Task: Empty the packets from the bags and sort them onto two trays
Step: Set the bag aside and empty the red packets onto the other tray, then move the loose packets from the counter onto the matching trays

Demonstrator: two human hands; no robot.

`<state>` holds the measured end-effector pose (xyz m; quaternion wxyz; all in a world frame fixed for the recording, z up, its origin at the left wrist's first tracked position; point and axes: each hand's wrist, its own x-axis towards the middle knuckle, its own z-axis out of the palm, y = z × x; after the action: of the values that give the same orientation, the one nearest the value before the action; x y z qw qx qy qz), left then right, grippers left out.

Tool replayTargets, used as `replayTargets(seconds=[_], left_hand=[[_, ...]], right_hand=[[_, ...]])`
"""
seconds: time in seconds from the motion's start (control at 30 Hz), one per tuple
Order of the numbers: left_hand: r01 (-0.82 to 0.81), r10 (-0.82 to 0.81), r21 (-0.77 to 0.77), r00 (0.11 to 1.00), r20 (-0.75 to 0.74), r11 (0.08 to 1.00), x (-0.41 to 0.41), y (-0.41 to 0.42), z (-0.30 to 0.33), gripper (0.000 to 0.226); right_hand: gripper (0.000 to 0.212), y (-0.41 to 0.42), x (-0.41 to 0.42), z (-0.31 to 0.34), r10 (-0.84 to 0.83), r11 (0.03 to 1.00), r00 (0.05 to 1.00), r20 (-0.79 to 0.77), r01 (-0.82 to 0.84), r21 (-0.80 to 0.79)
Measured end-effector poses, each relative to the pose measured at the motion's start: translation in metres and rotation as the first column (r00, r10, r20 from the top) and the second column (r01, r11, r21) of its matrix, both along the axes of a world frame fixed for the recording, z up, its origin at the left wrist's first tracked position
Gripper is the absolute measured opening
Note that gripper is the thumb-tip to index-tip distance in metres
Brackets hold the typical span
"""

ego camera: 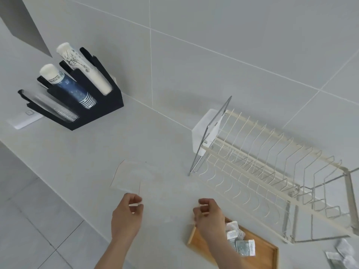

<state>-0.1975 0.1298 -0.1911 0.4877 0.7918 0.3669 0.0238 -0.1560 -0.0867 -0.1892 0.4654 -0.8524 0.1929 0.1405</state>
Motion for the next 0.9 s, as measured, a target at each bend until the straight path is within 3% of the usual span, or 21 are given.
replayTargets(seconds=[0.27,0.47,0.7,0.9], left_hand=[[0.057,-0.063,0.083,0.996,0.07,0.995,0.033,0.039,-0.008,0.029],[0.254,-0.242,0.252,0.967,-0.078,0.934,0.034,0.034,-0.02,0.051],[0.434,-0.452,0.385,0.891,-0.049,0.815,0.036,-0.012,-0.023,0.053],[0.643,-0.681,0.38,0.731,-0.046,0.664,0.037,-0.078,-0.024,0.046]], right_hand=[[0.053,0.043,0.023,0.004,0.155,0.986,0.988,-0.005,-0.154,0.059],[0.074,0.034,0.02,0.007,0.383,0.916,0.918,-0.108,-0.392,-0.082],[0.071,-0.005,-0.007,0.003,0.379,0.887,0.921,-0.087,-0.389,-0.25],[0.038,-0.077,-0.044,0.02,0.223,0.938,0.975,0.002,-0.213,-0.273]])
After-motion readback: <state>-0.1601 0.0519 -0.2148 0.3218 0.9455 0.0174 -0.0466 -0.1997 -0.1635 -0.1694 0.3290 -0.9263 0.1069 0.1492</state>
